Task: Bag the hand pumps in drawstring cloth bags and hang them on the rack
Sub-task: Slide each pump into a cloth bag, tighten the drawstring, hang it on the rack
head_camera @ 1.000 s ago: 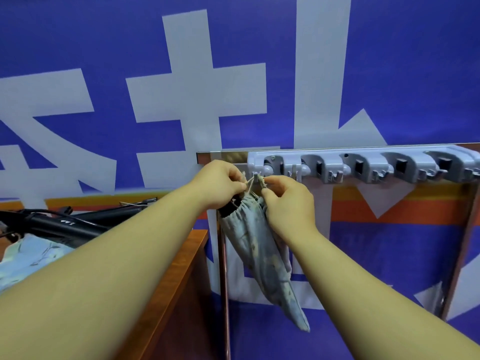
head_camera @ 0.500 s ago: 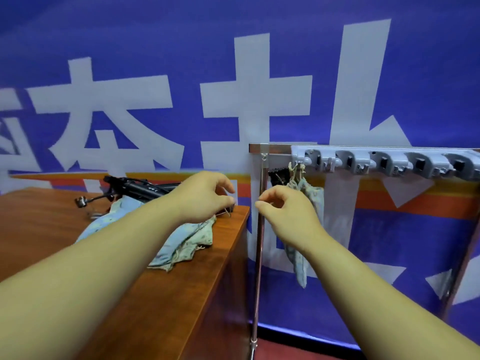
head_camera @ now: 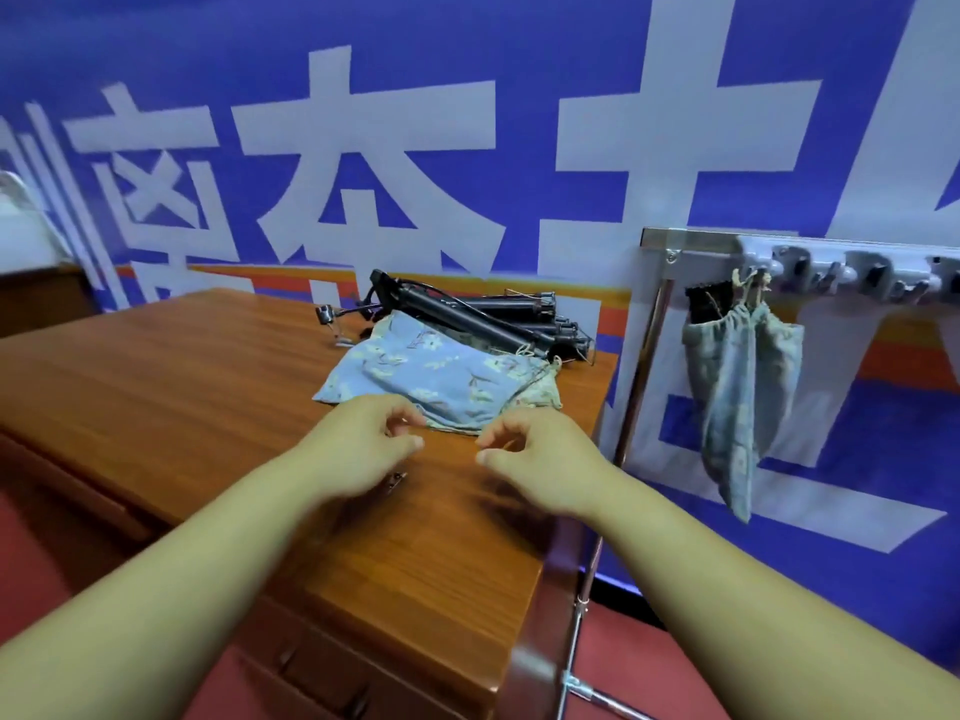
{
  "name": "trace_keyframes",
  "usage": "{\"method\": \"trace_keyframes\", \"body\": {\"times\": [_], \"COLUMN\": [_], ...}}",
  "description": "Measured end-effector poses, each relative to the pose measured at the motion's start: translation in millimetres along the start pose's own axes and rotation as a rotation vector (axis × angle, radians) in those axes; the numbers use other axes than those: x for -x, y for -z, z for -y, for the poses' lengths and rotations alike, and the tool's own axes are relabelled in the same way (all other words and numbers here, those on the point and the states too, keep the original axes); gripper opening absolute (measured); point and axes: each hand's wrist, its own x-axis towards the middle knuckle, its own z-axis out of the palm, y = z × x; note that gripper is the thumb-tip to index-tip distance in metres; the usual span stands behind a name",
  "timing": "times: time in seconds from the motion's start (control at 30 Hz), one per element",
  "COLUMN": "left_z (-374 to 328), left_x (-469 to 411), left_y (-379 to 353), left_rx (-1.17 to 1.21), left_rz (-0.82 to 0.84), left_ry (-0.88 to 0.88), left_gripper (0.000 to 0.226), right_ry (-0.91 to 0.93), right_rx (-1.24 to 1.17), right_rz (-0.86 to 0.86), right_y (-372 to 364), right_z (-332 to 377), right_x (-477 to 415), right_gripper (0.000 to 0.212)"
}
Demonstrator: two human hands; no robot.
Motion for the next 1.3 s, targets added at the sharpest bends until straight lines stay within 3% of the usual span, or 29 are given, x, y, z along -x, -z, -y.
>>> {"method": "trace_keyframes", "body": {"times": [0.3, 0.63, 0.97, 1.3], "left_z": [73.9, 98.5, 101.6, 96.2], "left_x": [14.2, 5.1, 4.2, 7.0], "left_y": [5.4, -12.8, -20.0, -19.3], "left_rx": [-0.055, -0.018, -0.054, -0.063], "left_rz": [-0.124, -0.092, -0.058, -0.042], "left_ry": [-0.033, -0.148, -0.16, -0.168], "left_gripper": [0.017, 0.018, 0.021, 0.017], "right_ry": [0.135, 0.311, 0.255, 0.189], "right_rx": [0.162, 0.266, 0.331, 0.42], "right_rz": [0.156, 0.226, 0.241, 0.317], "right_y": [-63.2, -89.1, -82.6, -65.9], "right_z": [18.6, 16.2, 14.1, 21.0], "right_x": [-33.6, -56.7, -62.7, -55.0], "right_gripper": [0.022, 0.016, 0.011, 0.021]}}
